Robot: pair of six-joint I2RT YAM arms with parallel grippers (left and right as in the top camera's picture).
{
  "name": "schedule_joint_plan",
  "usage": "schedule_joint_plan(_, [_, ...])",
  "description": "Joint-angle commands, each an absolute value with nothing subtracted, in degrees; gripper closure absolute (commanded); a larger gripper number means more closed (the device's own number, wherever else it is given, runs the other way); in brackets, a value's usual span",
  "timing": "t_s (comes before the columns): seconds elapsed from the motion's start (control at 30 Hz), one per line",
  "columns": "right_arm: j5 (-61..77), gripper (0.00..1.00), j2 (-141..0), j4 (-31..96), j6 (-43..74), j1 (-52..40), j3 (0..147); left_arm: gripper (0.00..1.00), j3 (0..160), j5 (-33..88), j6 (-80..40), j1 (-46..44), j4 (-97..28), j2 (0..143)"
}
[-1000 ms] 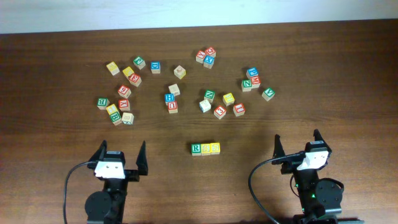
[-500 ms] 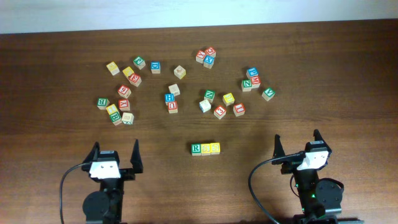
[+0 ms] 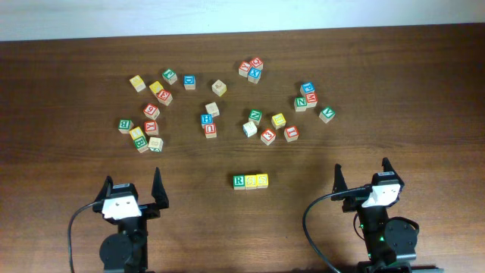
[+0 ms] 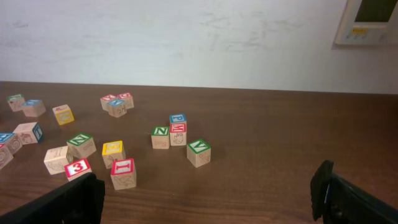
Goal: Spell out RSS
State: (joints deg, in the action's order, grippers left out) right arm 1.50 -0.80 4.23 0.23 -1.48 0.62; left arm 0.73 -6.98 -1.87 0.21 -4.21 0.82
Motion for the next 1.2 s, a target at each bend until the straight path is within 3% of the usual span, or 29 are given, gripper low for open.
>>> schedule_joint_plan(0.0, [1.2,0.02,-0.3,4.5,0.9,-1.1,0.3,0.01,0.4,-7.5,-0.4,0.6,-4.4,0.3])
schedule_joint_plan(1.17, [1.2,0.02,-0.3,4.5,0.9,-1.1,0.3,0.01,0.5,-5.4,0.9,0.6,-4.6,0.3])
